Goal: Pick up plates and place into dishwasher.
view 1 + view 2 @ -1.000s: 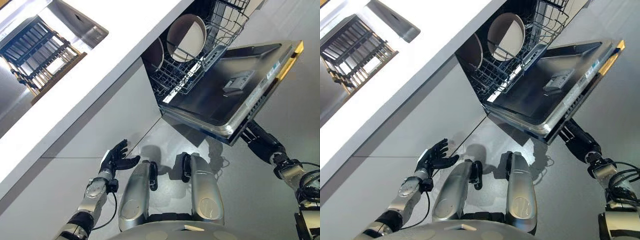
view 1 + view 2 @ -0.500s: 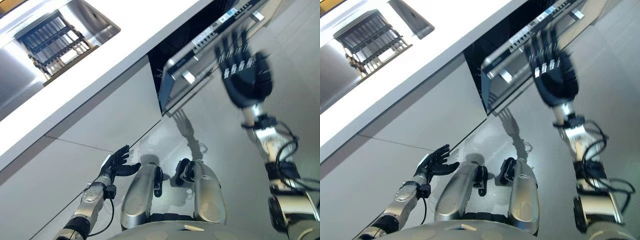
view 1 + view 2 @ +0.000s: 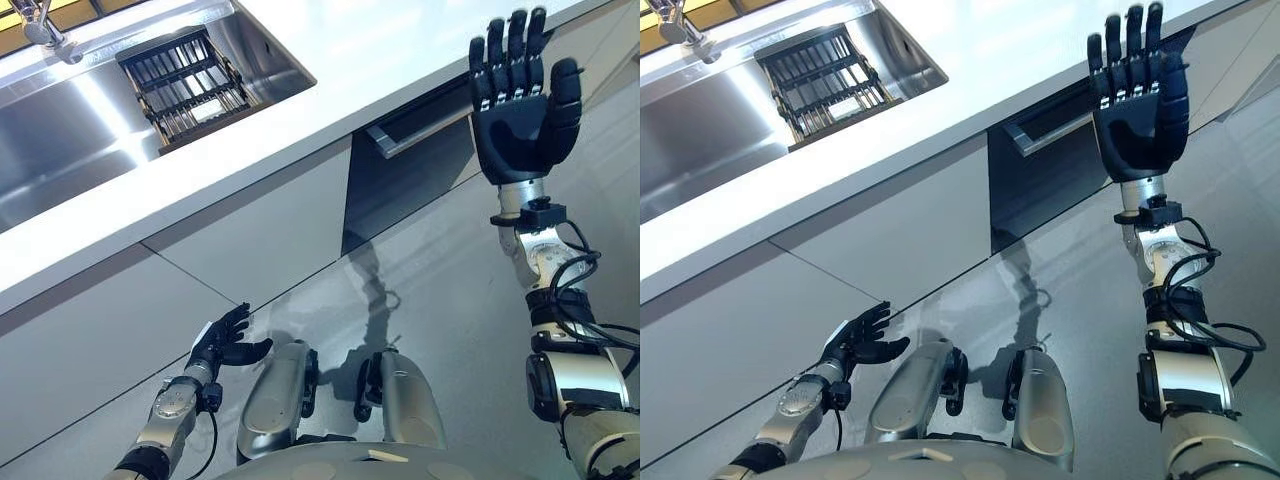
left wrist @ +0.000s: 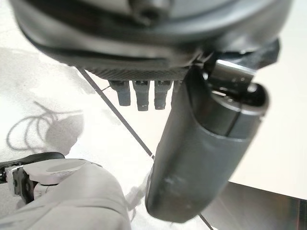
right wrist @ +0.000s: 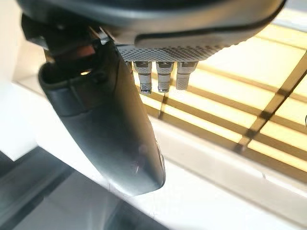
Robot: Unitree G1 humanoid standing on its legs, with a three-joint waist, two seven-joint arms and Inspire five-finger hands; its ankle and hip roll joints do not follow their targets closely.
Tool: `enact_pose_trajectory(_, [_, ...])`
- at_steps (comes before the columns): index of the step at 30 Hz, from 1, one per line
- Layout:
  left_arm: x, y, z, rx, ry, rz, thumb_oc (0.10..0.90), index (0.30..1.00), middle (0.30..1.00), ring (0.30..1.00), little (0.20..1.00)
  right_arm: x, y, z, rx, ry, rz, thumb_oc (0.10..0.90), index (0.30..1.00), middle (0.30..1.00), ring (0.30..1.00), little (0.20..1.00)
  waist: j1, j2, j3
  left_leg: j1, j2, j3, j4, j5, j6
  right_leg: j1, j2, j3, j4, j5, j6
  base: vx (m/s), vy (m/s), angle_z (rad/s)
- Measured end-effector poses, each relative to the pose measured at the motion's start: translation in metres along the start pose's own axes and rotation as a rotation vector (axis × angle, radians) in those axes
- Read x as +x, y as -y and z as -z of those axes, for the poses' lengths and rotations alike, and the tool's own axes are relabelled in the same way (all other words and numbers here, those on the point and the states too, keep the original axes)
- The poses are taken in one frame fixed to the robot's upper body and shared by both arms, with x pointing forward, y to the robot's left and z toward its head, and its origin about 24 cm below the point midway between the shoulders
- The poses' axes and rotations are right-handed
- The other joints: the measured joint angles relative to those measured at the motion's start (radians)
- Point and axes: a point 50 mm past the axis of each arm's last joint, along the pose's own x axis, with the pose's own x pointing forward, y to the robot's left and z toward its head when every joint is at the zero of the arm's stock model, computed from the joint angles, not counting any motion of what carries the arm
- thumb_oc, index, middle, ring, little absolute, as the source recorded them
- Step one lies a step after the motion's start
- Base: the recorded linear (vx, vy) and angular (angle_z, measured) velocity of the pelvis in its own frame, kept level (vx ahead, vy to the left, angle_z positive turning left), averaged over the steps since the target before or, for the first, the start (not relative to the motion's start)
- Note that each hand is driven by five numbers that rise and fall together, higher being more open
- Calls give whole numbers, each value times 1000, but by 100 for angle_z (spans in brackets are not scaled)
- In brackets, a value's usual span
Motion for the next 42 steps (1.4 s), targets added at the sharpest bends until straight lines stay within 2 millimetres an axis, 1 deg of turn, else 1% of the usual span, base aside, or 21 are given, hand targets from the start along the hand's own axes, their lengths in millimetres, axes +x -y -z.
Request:
enact_pose_trajectory(4, [0,0,2,0,-6,-1,800,900,900,900,900,-17,6,1,15,-10,38,800,900,900,900,900,-15,1,-3,3,3,2,-7,0,0,2,3,2,-6,2,3,-27,35,-2])
enact_pose_trajectory(6, [-1,-1,5,-3,-22,-5,800,900,900,900,900,-32,11,3,14,-30,74,800,900,900,900,900,-25,-1,-18,13,6,10,-32,7,2,8,7,7,-28,10,6,-14,40,-8])
enact_pose_trajectory(9, [-2,-1,12,-7,-49,-8,800,900,900,900,900,-55,20,16,20,-71,130,800,900,900,900,900,-36,-6,-36,60,15,19,-107,32,-2,49,24,14,-106,44,5,-14,32,-16])
enact_pose_trajectory(11, [-3,1,18,2,-80,-8,800,900,900,900,900,-79,26,30,66,-69,168,800,900,900,900,900,-54,-15,-72,95,18,23,-194,67,-4,76,37,20,-189,81,9,7,36,-12])
enact_pose_trajectory(14, [-6,7,31,-8,-128,-21,800,900,900,900,900,-125,32,54,158,-62,266,800,900,900,900,900,-71,-29,-131,192,22,43,-391,145,-5,162,56,26,-373,156,16,20,59,-21])
enact_pose_trajectory(18, [-11,9,44,7,-181,-30,800,900,900,900,900,-166,31,73,214,-22,359,800,900,900,900,900,-112,-40,-204,263,28,66,-559,210,-3,223,83,50,-546,234,25,-4,42,-21])
enact_pose_trajectory(20, [-13,9,49,25,-210,-31,800,900,900,900,900,-186,30,81,239,-1,424,800,900,900,900,900,-146,-41,-221,306,31,80,-627,235,-3,264,93,58,-633,274,27,0,40,-24])
enact_pose_trajectory(22, [-15,9,55,34,-256,-22,800,900,900,900,900,-208,30,83,240,4,531,800,900,900,900,900,-167,-38,-243,338,30,95,-694,257,0,289,97,64,-695,297,34,-10,40,-25])
enact_pose_trajectory(24, [-21,9,67,52,-334,-10,800,900,900,900,900,-245,36,88,222,-9,754,800,900,900,900,900,-183,-35,-278,367,31,120,-762,280,-1,306,104,73,-761,332,35,-24,39,-40])
enact_pose_trajectory(26, [-24,9,75,45,-391,8,800,900,900,900,900,-283,38,93,180,-82,963,800,900,900,900,900,-192,-34,-293,393,31,131,-805,294,-3,329,111,82,-804,353,35,-5,38,-21])
enact_pose_trajectory(27, [-30,9,85,47,-465,25,800,900,900,900,900,-315,36,98,155,-169,1128,800,900,900,900,900,-196,-34,-303,403,31,131,-825,300,-5,343,114,84,-834,366,34,16,64,-12])
enact_pose_trajectory(28, [-32,11,93,40,-539,43,800,900,900,900,900,-344,32,104,114,-307,1301,800,900,900,900,900,-195,-31,-313,415,31,132,-842,302,-7,356,118,91,-856,374,34,34,65,-18])
enact_pose_trajectory(29, [-34,15,99,29,-601,50,800,900,900,900,900,-369,23,108,47,-505,1435,800,900,900,900,900,-196,-25,-319,425,32,133,-852,303,-8,363,121,99,-868,379,33,32,37,-26])
enact_pose_trajectory(30, [-37,18,104,24,-657,55,800,900,900,900,900,-386,16,113,-21,-724,1523,800,900,900,900,900,-195,-20,-320,431,33,131,-858,304,-9,369,124,108,-878,384,32,45,8,-32])
enact_pose_trajectory(31, [-40,22,109,16,-694,52,800,900,900,900,900,-394,14,114,-116,-872,1579,800,900,900,900,900,-194,-16,-323,430,33,127,-860,304,-9,370,124,111,-890,393,32,44,-9,-32])
enact_pose_trajectory(32, [-41,24,111,7,-707,44,800,900,900,900,900,-394,16,113,-175,-936,1603,800,900,900,900,900,-194,-13,-324,430,34,125,-864,304,-10,368,123,111,-896,399,32,56,-21,-37])
enact_pose_trajectory(33, [-41,28,111,0,-712,20,800,900,900,900,900,-389,24,111,-341,-1106,1639,800,900,900,900,900,-192,-11,-327,434,33,125,-869,305,-11,377,122,108,-918,414,34,48,-17,-27])
enact_pose_trajectory(35, [-34,37,107,20,-696,11,800,900,900,900,900,-387,28,111,-512,-1321,1673,800,900,900,900,900,-184,-8,-336,447,32,112,-876,306,-12,390,122,104,-920,416,33,58,-5,-3])
enact_pose_trajectory(37, [-27,45,99,76,-646,29,800,900,900,900,900,-383,31,113,-605,-1486,1605,800,900,900,900,900,-160,-9,-351,445,32,100,-882,311,-13,390,122,95,-920,416,33,42,-10,15])
enact_pose_trajectory(39, [-21,50,93,137,-598,69,800,900,900,900,900,-377,35,116,-658,-1524,1562,800,900,900,900,900,-154,-17,-356,444,31,87,-892,325,-15,388,122,83,-920,416,33,11,-21,21])
enact_pose_trajectory(42, [-18,56,89,166,-568,111,800,900,900,900,900,-375,35,122,-629,-1501,1579,800,900,900,900,900,-151,-19,-356,441,31,82,-892,327,-16,384,123,82,-920,416,33,11,-12,6])
